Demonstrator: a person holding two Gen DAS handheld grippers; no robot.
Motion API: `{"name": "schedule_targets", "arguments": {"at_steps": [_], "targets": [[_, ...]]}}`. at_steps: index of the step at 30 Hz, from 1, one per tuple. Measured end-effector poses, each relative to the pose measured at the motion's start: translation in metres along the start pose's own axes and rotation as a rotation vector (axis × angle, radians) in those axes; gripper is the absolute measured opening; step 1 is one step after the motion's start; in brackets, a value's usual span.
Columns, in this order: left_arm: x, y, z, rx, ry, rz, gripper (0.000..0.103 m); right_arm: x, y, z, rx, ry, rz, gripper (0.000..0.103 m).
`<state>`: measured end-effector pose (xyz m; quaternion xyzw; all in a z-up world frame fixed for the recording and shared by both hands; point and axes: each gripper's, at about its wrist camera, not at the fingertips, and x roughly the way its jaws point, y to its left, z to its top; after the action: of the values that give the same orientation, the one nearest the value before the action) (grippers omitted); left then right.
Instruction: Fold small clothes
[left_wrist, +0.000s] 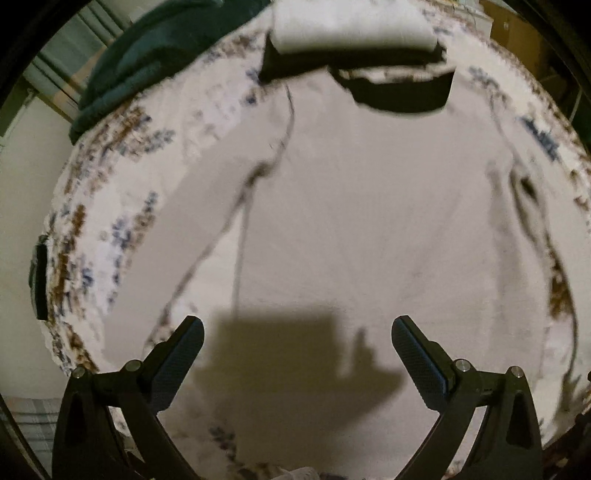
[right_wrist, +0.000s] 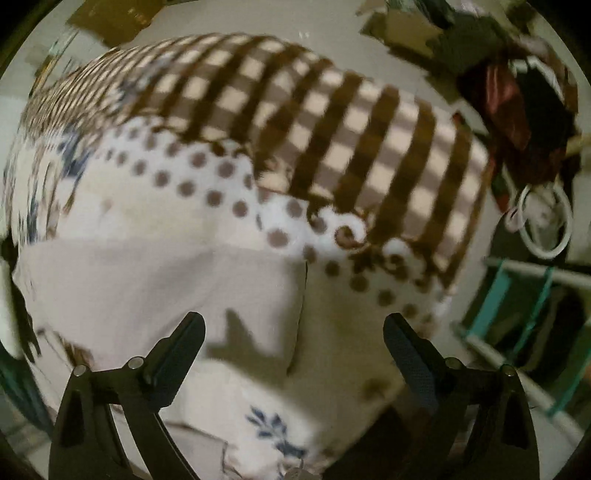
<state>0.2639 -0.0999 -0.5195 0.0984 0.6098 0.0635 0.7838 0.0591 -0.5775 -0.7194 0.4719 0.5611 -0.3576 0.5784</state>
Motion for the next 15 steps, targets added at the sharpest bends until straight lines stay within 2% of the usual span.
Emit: {"name": "schedule_targets", "arguments": {"at_steps": [3,5,7,9,11,12,15], "targets": [[0.024,-0.009,0.002,0.016,0.024,-0.012,0.103,0.021,-0.004,0.002,0.036,-0.007,0.012,0.089],[0.033,-0.012,0.003,0.034,0.035,-0.009,0.103,0.026,-0.001,0.0,0.047,-0.043,0.007,0.086],[0.036,-0.012,0.005,0.041,0.031,-0.015,0.103,0.026,0.008,-0.003,0.029,-0.081,-0.01,0.064],[0.036,-0.011,0.008,0.044,0.028,-0.02,0.103,0.023,0.022,-0.011,-0.011,-0.102,-0.045,0.029],[0.033,-0.007,0.01,0.048,0.028,-0.029,0.103,0.013,0.037,-0.022,-0.041,-0.112,-0.075,0.011],[0.031,-0.005,0.011,0.049,0.023,-0.033,0.103,0.009,0.042,-0.026,-0.052,-0.127,-0.088,0.004],[0.022,-0.001,0.012,0.059,0.003,-0.043,0.103,-0.016,0.051,-0.042,-0.07,-0.156,-0.104,0.002]]}}
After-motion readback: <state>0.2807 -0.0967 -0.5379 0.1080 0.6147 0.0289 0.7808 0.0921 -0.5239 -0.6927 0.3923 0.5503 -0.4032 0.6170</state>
